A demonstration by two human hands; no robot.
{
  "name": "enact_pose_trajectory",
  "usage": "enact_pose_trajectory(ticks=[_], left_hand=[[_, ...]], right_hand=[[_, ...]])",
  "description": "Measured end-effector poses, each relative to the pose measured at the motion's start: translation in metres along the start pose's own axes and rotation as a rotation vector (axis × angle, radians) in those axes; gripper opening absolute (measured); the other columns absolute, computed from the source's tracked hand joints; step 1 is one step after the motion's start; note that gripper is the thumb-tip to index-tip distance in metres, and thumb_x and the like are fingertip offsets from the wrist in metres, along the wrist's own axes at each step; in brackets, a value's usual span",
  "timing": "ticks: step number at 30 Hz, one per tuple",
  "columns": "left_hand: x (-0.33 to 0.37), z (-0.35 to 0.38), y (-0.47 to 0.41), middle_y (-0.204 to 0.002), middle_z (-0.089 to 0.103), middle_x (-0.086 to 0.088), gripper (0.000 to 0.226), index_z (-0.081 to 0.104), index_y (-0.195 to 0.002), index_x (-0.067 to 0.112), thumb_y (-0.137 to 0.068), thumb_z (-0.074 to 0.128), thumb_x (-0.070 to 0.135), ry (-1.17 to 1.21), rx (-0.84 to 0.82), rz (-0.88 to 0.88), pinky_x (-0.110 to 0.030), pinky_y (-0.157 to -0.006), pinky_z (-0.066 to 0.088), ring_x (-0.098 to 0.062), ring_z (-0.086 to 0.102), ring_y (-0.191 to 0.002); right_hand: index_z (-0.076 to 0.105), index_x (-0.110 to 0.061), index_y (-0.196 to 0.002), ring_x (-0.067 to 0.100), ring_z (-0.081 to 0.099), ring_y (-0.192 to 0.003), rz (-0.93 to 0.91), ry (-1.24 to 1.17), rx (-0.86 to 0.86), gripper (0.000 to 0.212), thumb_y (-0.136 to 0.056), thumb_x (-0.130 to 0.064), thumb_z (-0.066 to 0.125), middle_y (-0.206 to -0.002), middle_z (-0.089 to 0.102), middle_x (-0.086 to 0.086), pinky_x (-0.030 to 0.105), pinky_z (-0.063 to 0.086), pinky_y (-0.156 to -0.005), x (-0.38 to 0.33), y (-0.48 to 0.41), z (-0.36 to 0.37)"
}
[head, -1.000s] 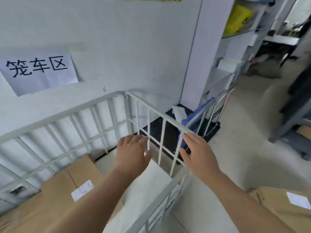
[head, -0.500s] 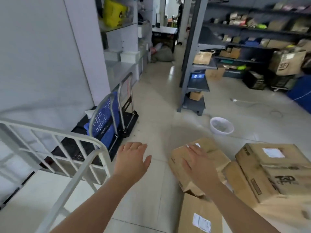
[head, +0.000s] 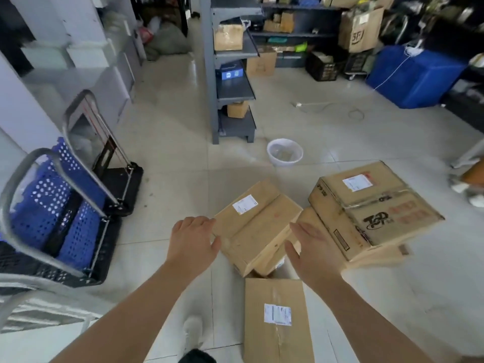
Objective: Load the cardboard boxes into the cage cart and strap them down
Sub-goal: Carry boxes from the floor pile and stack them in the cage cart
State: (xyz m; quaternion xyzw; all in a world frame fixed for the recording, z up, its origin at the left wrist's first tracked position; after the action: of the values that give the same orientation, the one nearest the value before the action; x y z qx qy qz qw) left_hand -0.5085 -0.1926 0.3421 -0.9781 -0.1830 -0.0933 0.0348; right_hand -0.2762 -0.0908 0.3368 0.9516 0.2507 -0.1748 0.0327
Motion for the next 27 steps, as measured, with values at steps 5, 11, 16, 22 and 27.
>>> enact_pose_trajectory(ticks=[5,11,16,22,27], left_hand=[[-0.015,0.041,-0.079,-0.11,0.066,0.003,0.036,0.063,-0.116,0.021,-0.086,0.056,0.039,-0.054,-0.087,0.09,-0.037,-0.092,0.042,-0.024,0.059,-0.101],[-0.042,0.095,-0.177,-0.092,0.064,0.003,0.025,0.062,-0.101,0.019,-0.085,0.055,0.037,-0.072,-0.208,0.203,-0.035,-0.082,0.044,-0.025,0.059,-0.089],[-0.06,0.16,-0.24,-0.096,0.067,0.001,0.033,0.061,-0.111,0.017,-0.085,0.057,0.038,-0.085,-0.259,0.292,-0.036,-0.078,0.044,-0.027,0.061,-0.088],[-0.079,0.27,-0.281,-0.133,0.054,-0.002,0.056,0.041,-0.141,0.019,-0.092,0.044,0.046,-0.133,-0.344,0.332,-0.035,-0.092,0.041,-0.025,0.055,-0.112],[-0.1,0.365,-0.298,-0.135,0.05,-0.014,0.065,0.043,-0.141,0.012,-0.088,0.054,0.049,-0.147,-0.414,0.327,-0.039,-0.09,0.044,-0.032,0.056,-0.111]], right_hand=[[0.046,-0.016,-0.139,0.021,0.032,-0.138,0.107,-0.022,-0.035,0.047,-0.096,-0.034,0.048,-0.145,0.045,0.004,0.034,0.024,-0.114,0.017,-0.052,0.041],[0.041,-0.018,-0.142,0.021,0.029,-0.14,0.29,-0.088,-0.072,0.049,-0.097,-0.035,0.046,-0.148,0.04,0.005,0.032,0.022,-0.114,0.023,-0.116,0.107],[0.048,-0.017,-0.138,0.023,0.038,-0.135,0.446,-0.153,-0.074,0.047,-0.094,-0.035,0.05,-0.142,0.048,0.007,0.035,0.032,-0.11,0.037,-0.152,0.18],[0.049,-0.015,-0.137,0.028,0.039,-0.134,0.581,-0.183,-0.123,0.048,-0.094,-0.036,0.05,-0.143,0.046,0.012,0.038,0.034,-0.108,0.065,-0.178,0.281],[0.041,-0.018,-0.142,0.033,0.036,-0.135,0.675,-0.208,-0.178,0.052,-0.094,-0.036,0.049,-0.148,0.036,0.017,0.039,0.033,-0.107,0.095,-0.192,0.371]])
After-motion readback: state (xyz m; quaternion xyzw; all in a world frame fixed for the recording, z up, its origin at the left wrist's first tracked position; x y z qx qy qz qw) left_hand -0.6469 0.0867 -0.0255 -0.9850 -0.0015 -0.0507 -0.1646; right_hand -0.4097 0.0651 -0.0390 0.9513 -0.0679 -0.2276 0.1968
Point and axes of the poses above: each hand's wrist, its own y-axis away from the middle knuckle, its own z-axis out of the palm, x = y × z, the point moved 2 cm from there along -y, towards the middle knuckle
